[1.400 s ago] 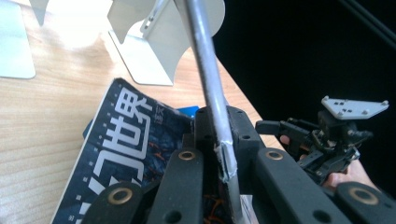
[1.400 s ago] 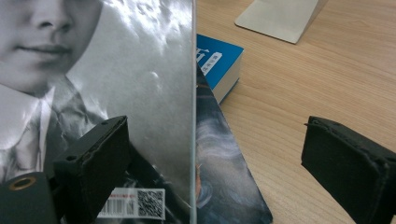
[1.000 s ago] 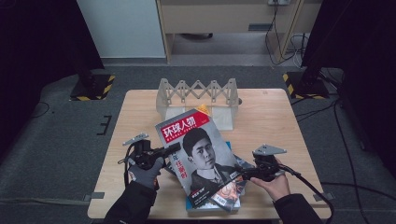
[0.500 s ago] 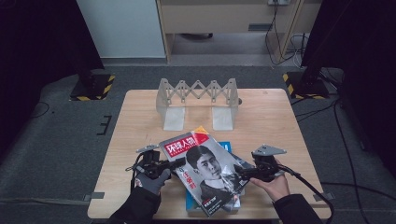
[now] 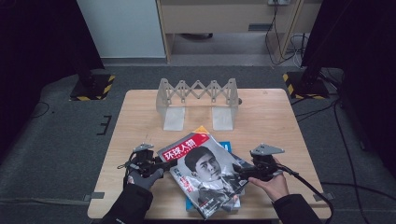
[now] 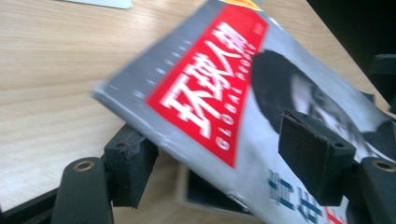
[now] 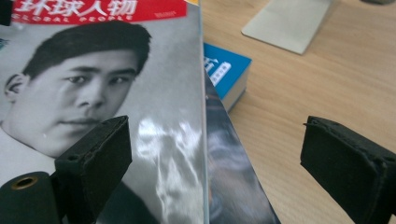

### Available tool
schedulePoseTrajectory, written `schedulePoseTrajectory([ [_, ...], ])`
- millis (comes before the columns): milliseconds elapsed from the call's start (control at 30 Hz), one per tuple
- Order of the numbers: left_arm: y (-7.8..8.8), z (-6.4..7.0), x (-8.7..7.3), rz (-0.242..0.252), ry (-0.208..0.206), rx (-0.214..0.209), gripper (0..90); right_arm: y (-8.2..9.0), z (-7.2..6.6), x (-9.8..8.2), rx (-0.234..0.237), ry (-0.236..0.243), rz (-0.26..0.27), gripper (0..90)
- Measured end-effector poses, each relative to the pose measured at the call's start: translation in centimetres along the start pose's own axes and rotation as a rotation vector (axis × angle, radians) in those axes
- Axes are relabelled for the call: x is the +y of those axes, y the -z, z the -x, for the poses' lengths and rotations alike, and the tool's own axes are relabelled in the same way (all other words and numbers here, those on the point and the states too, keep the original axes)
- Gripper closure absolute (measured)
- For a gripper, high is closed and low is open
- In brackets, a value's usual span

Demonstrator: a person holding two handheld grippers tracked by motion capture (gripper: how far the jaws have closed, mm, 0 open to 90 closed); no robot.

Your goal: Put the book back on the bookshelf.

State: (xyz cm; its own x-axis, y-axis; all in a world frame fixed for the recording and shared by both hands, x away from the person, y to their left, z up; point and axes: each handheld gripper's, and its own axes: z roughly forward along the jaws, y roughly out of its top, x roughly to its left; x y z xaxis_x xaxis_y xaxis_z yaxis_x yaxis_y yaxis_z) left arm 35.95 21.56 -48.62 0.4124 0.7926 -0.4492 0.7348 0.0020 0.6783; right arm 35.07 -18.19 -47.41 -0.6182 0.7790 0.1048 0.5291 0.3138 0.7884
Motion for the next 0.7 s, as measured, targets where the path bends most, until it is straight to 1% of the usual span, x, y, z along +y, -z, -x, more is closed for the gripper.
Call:
schedulePoseTrajectory([
  [33,0.0,0.0,0.0,0.000,0.000,0.000,27.5,-0.2,-0.2,0.2,0.007,0.000,0.007,9.2],
  [67,-0.3,-0.5,0.3,0.007,-0.011,-0.002,27.3,-0.3,-0.3,0.4,0.015,-0.003,0.003,9.2],
  [100,-0.3,-0.5,0.3,0.007,-0.011,-0.002,27.1,-0.3,-0.3,0.4,0.015,-0.003,0.003,9.2],
  [133,-0.4,-0.8,0.5,0.008,-0.018,-0.008,26.8,-0.7,-0.6,0.6,0.019,0.011,-0.007,9.3],
  [167,-0.6,-1.3,0.8,0.013,-0.011,-0.020,26.1,-0.9,-0.8,0.6,0.020,0.013,-0.012,9.3],
  [200,-0.6,-1.3,0.8,0.013,-0.011,-0.020,25.9,-1.1,-0.9,0.6,0.024,0.014,-0.019,9.4],
  [233,-0.8,-1.8,0.9,0.012,0.007,-0.034,25.8,-1.3,-1.0,0.6,0.027,0.016,-0.027,9.4],
  [267,-1.0,-2.0,0.9,0.011,0.014,-0.042,25.9,-1.5,-1.2,0.5,0.030,0.012,-0.040,9.4],
  [300,-1.0,-2.0,0.9,0.011,0.014,-0.042,25.8,-1.7,-1.3,0.4,0.033,0.014,-0.046,9.5],
  [333,-1.3,-2.3,0.9,0.014,0.015,-0.047,25.8,-1.9,-1.4,0.2,0.036,0.014,-0.055,9.5],
  [467,-1.7,-2.4,1.0,0.016,0.006,-0.052,24.4,-2.4,-1.7,-0.1,0.038,0.026,-0.076,9.4],
  [533,-2.0,-2.5,1.1,0.019,-0.001,-0.051,24.7,-2.5,-1.7,-0.2,0.040,0.018,-0.072,9.4],
  [600,-2.5,-2.7,1.1,0.030,0.006,-0.058,25.1,-2.5,-1.7,-0.2,0.041,0.020,-0.072,9.4],
  [633,-3.0,-2.8,1.2,0.025,-0.006,-0.053,25.4,-2.4,-1.7,-0.2,0.041,0.024,-0.071,9.4],
  [667,-3.0,-2.8,1.2,0.025,-0.006,-0.053,27.5,-2.4,-1.7,-0.2,0.041,0.024,-0.071,9.4],
  [700,-3.2,-2.7,1.2,0.013,-0.019,-0.052,27.5,-2.5,-1.7,-0.2,0.039,0.027,-0.068,9.4],
])
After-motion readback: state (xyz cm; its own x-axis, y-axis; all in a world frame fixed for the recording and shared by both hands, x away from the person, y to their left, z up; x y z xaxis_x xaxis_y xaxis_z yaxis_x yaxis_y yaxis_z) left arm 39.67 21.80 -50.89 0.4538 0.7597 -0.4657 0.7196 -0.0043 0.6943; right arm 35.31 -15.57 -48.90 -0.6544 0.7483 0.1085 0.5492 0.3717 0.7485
